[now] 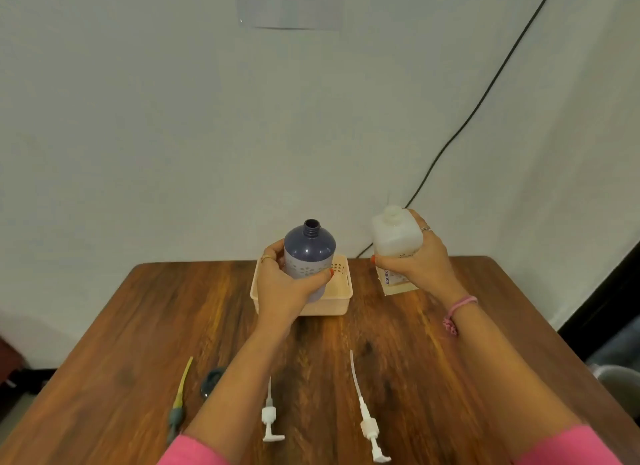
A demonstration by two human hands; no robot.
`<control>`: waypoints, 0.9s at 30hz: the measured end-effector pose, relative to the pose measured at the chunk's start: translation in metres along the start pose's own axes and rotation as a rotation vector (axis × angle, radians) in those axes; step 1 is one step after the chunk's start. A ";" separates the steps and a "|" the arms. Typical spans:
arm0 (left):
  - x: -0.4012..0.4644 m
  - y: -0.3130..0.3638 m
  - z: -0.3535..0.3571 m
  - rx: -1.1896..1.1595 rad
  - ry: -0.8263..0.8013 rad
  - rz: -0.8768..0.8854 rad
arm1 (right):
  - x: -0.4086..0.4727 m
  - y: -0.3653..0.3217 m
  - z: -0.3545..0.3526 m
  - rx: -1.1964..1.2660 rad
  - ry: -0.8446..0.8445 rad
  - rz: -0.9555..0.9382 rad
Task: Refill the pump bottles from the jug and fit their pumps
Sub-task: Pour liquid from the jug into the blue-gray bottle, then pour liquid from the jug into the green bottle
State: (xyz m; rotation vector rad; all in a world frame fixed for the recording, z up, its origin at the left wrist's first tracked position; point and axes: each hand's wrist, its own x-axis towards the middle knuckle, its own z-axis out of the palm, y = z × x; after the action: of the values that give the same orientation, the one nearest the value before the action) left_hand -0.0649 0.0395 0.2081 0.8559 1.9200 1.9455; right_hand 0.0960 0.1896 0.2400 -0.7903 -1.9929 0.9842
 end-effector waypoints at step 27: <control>-0.119 -0.168 0.018 0.193 -0.140 -0.456 | -0.163 0.170 0.022 0.143 -0.005 0.467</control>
State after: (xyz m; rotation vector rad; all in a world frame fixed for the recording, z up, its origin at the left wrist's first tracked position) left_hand 0.0048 -0.0012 0.0171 0.5200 2.0232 1.4203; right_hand 0.1945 0.1412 0.0306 -1.2024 -1.7501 1.3760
